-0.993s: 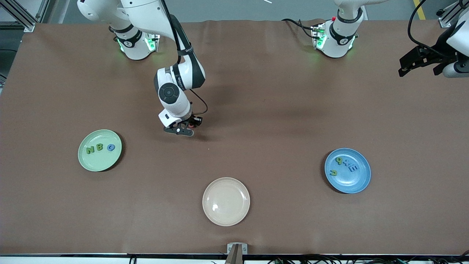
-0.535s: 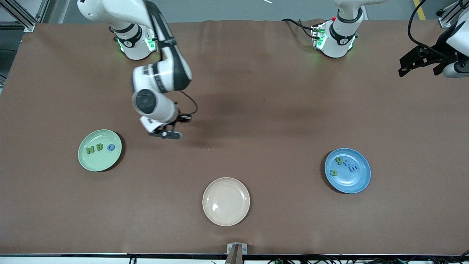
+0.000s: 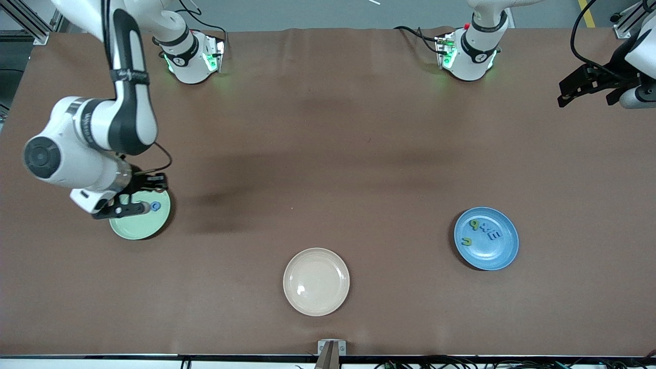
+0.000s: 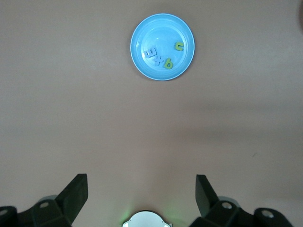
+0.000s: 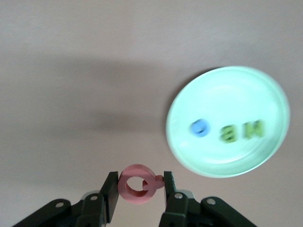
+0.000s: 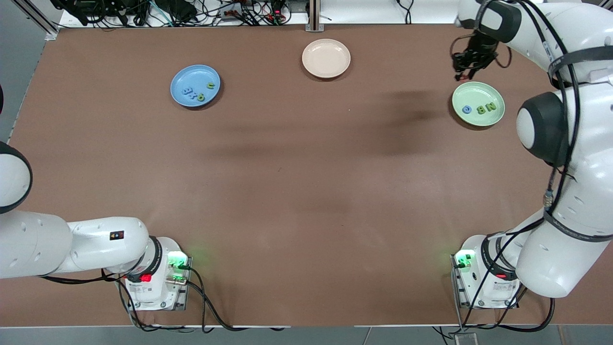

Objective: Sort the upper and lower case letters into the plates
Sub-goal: 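Carry the pink Q over the green plate with the right gripper, then lower the Q onto the green plate and open the right gripper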

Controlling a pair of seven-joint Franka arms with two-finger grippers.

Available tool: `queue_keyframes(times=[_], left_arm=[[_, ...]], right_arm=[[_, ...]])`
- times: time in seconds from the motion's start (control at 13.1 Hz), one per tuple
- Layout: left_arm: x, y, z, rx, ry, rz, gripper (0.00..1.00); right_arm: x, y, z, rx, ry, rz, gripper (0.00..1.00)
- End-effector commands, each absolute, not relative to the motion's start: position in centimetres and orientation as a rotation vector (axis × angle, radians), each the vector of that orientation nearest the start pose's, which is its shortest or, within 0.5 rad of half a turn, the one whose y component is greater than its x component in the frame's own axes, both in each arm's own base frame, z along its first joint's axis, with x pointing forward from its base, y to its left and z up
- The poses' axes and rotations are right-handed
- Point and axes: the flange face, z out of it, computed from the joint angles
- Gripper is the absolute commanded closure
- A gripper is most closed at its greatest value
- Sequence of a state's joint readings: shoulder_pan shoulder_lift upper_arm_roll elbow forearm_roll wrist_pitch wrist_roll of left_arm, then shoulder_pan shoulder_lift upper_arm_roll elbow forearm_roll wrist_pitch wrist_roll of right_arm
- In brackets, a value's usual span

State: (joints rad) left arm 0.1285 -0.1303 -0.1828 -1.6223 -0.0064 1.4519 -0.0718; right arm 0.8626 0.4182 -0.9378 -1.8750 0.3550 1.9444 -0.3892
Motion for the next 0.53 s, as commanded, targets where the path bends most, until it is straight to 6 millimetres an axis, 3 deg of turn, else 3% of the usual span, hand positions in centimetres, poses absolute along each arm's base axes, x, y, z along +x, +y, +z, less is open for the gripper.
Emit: queue_keyframes(times=[0.0, 0.15, 0.46], left_arm=[[49.7, -3.3, 66.2, -3.142, -0.011, 0.05, 0.0], [49.7, -3.4, 66.2, -3.142, -0.009, 0.05, 0.0], [49.7, -3.3, 66.2, -3.142, -0.014, 0.05, 0.0]], right_arm=[[61.7, -1.6, 32.1, -3.153, -0.408, 0.233, 0.77], [62.3, -4.0, 28.9, -3.142, -0.437, 0.21, 0.77], [62.8, -6.9, 22.6, -3.097, -0.478, 0.171, 0.77]])
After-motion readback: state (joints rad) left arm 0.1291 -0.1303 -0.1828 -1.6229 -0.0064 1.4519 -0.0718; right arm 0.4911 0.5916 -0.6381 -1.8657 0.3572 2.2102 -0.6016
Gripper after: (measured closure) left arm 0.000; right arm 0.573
